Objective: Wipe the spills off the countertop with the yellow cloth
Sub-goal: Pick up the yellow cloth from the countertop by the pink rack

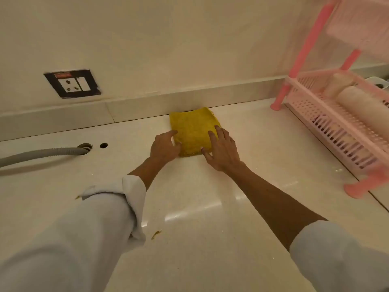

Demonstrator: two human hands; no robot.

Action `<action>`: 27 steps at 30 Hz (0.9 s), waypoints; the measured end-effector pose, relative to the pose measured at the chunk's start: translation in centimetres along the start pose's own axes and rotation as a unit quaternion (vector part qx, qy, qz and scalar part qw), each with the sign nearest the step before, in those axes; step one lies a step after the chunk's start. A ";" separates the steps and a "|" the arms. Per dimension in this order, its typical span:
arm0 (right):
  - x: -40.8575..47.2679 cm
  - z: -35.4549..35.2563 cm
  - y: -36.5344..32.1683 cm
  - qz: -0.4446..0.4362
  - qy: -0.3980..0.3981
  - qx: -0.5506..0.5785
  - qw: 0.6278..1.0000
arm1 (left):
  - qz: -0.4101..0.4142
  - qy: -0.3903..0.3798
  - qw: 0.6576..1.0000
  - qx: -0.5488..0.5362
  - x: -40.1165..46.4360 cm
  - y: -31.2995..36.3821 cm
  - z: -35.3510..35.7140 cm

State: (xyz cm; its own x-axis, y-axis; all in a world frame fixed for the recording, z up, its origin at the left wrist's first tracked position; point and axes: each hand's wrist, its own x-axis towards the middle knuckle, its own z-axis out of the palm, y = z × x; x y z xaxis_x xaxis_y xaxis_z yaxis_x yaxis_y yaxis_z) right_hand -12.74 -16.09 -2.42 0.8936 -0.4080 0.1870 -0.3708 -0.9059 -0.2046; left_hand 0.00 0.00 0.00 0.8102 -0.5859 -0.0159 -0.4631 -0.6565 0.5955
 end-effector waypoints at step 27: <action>7.7 -0.9 3.2 0.183 -0.067 0.281 0.940 | -0.188 -0.033 0.970 -0.153 6.2 2.4 1.2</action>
State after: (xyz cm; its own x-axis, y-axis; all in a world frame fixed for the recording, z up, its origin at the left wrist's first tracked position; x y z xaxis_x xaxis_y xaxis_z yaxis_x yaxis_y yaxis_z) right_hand -7.26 -22.29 -0.77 0.7695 -0.6291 -0.1097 -0.5015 -0.4890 -0.7137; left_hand 3.50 -5.81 0.33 0.8719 -0.3681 -0.3229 -0.0031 -0.6635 0.7481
